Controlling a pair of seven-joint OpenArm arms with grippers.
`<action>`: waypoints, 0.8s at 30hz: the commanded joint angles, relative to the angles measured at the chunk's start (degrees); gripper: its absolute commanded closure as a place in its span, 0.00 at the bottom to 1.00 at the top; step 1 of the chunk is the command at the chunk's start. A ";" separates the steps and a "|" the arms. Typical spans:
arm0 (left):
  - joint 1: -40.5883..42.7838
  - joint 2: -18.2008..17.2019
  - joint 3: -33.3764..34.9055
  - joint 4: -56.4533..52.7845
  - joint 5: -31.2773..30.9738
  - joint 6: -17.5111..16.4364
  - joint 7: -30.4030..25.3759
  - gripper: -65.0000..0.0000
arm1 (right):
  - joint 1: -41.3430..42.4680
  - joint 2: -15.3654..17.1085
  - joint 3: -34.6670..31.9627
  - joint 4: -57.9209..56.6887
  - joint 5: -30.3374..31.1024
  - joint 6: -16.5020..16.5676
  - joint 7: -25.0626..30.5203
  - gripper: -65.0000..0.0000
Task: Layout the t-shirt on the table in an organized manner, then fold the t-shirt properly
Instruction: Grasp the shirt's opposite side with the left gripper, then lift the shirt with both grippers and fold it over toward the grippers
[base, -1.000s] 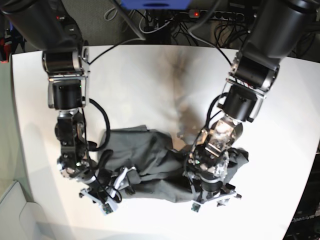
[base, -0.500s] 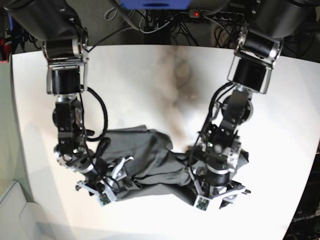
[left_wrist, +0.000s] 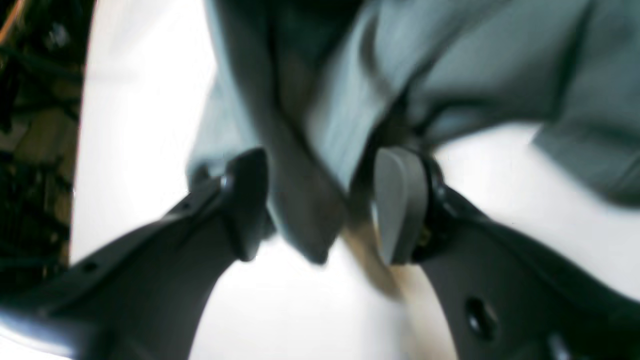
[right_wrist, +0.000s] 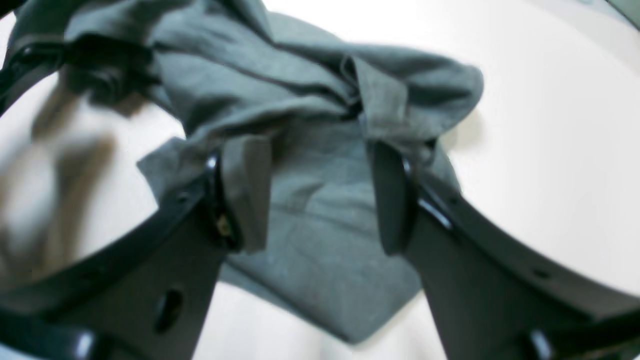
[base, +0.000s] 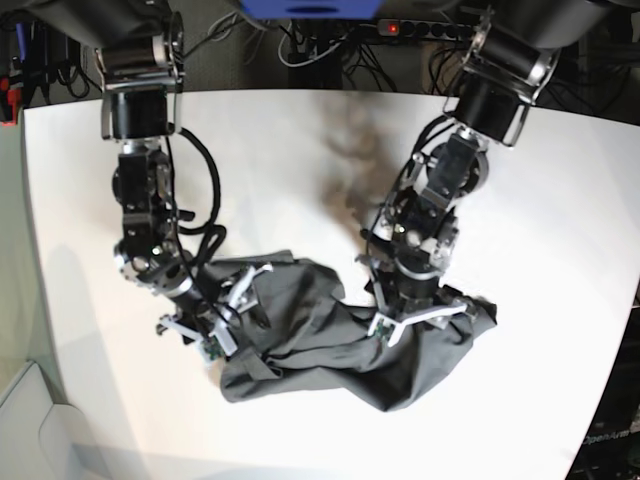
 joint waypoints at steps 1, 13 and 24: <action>-1.80 0.76 -0.09 0.10 0.44 0.56 -1.45 0.48 | 0.76 0.01 0.02 1.59 0.89 -0.03 1.38 0.48; -3.73 2.96 -5.54 -8.52 0.79 0.56 -9.89 0.48 | -1.17 1.24 0.02 1.85 0.89 -0.03 1.38 0.49; -6.54 4.54 -5.54 -12.12 0.61 0.56 -15.69 0.48 | -3.28 1.24 -0.07 1.85 0.89 -0.03 1.38 0.49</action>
